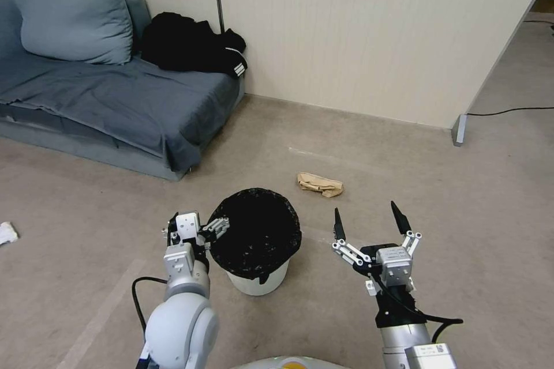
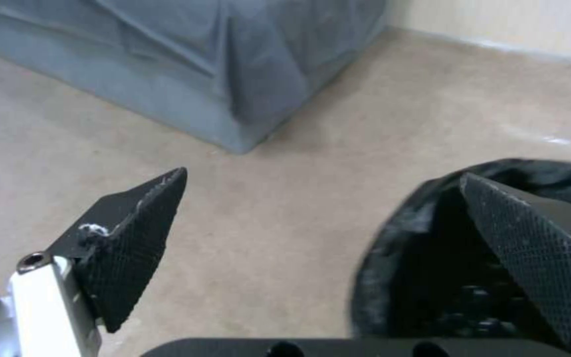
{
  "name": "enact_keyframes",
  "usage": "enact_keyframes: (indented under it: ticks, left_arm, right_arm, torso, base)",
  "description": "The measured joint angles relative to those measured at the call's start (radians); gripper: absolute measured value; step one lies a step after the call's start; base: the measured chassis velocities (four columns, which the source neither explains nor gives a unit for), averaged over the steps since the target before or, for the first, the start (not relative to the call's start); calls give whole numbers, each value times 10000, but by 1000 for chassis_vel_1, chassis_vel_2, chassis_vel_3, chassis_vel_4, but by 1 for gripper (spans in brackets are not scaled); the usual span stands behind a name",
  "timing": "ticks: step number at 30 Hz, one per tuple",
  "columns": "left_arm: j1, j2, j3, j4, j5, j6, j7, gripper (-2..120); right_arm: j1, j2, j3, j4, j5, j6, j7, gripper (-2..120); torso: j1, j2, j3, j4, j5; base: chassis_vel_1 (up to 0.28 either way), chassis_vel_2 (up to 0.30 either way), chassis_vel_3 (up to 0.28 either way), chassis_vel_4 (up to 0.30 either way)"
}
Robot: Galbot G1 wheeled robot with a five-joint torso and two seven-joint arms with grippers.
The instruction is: Pick up the trash bin, then pick up the garbage from the floor and place it into the trash bin.
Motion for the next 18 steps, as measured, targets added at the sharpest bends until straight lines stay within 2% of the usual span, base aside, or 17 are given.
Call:
enact_keyframes:
  ticks: [5, 11, 18]
  left_arm:
    - [-283, 42, -36, 537, -99, 303, -188, 99]
    - [-342, 66, 18, 703, -270, 643, -190, 99]
    - [-445, 28, 194, 1319, -772, 1276, -57, 97]
  right_arm:
    - [49, 0, -40, -74, 20, 57, -1, 100]
    - [65, 0, -65, -96, 14, 68, -22, 100]
    - [88, 0, -81, -167, -39, 90, -38, 100]
  torso:
    - [1, 0, 0, 0, -1]
    - [0, 0, 0, -1, 0]
    - [0, 0, 0, 0, 0]
  base:
    - [0, 0, 0, 0]
    - [0, 0, 0, 0]
    - [0, 0, 0, 0]
